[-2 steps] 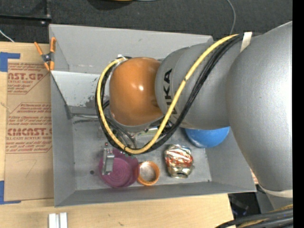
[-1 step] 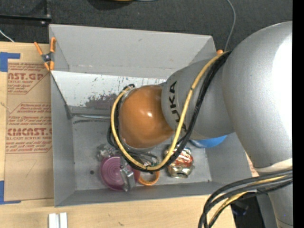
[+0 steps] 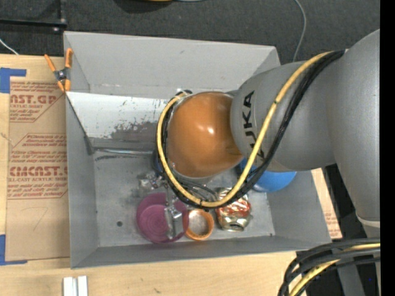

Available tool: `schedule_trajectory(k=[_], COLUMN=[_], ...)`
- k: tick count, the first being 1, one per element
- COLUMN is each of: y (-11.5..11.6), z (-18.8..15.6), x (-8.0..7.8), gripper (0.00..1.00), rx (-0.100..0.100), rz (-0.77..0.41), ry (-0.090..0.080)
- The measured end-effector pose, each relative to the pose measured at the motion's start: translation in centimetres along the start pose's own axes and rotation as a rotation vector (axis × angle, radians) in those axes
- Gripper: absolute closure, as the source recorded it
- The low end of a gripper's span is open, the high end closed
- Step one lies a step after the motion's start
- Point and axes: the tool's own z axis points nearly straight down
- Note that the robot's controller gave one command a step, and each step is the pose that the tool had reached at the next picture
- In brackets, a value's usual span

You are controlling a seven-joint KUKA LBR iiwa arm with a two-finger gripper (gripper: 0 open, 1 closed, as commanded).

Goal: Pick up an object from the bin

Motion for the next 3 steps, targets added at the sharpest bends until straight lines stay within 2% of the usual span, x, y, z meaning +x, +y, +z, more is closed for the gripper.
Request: schedule_trajectory(k=[1, 2, 3], y=[1.5, 0.8, -1.2], z=[4.9, 7.7, 7.6], x=[0.3, 0.2, 1.4], gripper=[0.00, 0.00, 1.00], rx=[-0.003, 0.003, 0.000], rz=[-0.572, -0.461, -0.460], ry=[0.001, -0.015, -0.012])
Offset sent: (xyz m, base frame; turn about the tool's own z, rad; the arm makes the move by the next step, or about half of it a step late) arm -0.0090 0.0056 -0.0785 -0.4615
